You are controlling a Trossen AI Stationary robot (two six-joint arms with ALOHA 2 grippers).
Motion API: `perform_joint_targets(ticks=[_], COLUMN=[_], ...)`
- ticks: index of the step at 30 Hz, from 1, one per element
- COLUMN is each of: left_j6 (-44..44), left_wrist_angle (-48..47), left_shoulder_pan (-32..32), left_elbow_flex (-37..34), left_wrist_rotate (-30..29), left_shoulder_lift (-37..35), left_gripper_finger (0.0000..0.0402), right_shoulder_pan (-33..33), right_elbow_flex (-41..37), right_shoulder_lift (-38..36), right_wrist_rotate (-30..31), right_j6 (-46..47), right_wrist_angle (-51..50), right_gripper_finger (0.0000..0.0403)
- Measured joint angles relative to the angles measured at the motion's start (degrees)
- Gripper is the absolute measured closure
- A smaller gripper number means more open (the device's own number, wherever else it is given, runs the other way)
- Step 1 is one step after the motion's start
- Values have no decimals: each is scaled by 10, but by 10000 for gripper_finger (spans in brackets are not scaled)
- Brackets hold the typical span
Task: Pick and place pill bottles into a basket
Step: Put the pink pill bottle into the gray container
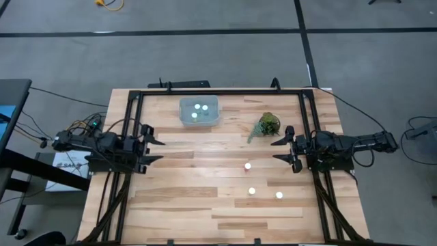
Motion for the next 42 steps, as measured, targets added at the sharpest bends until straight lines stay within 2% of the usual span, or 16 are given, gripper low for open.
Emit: perform_joint_targets(ticks=[6, 14, 26, 36, 42], left_j6=[4, -18, -36, -55, -103], left_wrist_angle=[-10, -123, -125, -125, -125], left_shoulder_pan=[1, 1, 1, 1, 1], left_elbow_flex=[0, -1, -2, -2, -2], left_wrist_rotate=[3, -20, -27, -27, -26], left_shoulder_lift=[0, 0, 9, 67, 90], left_gripper_finger=[193, 193, 193, 193, 193], right_shoulder_pan=[0, 0, 0, 0, 0], right_elbow_flex=[0, 0, 0, 0, 0], right_shoulder_lift=[0, 0, 0, 0, 0], right_wrist_rotate=[0, 0, 0, 0, 0], right_j6=[0, 0, 0, 0, 0], right_wrist_angle=[0, 0, 0, 0, 0], right_gripper_finger=[172, 172, 172, 172, 172])
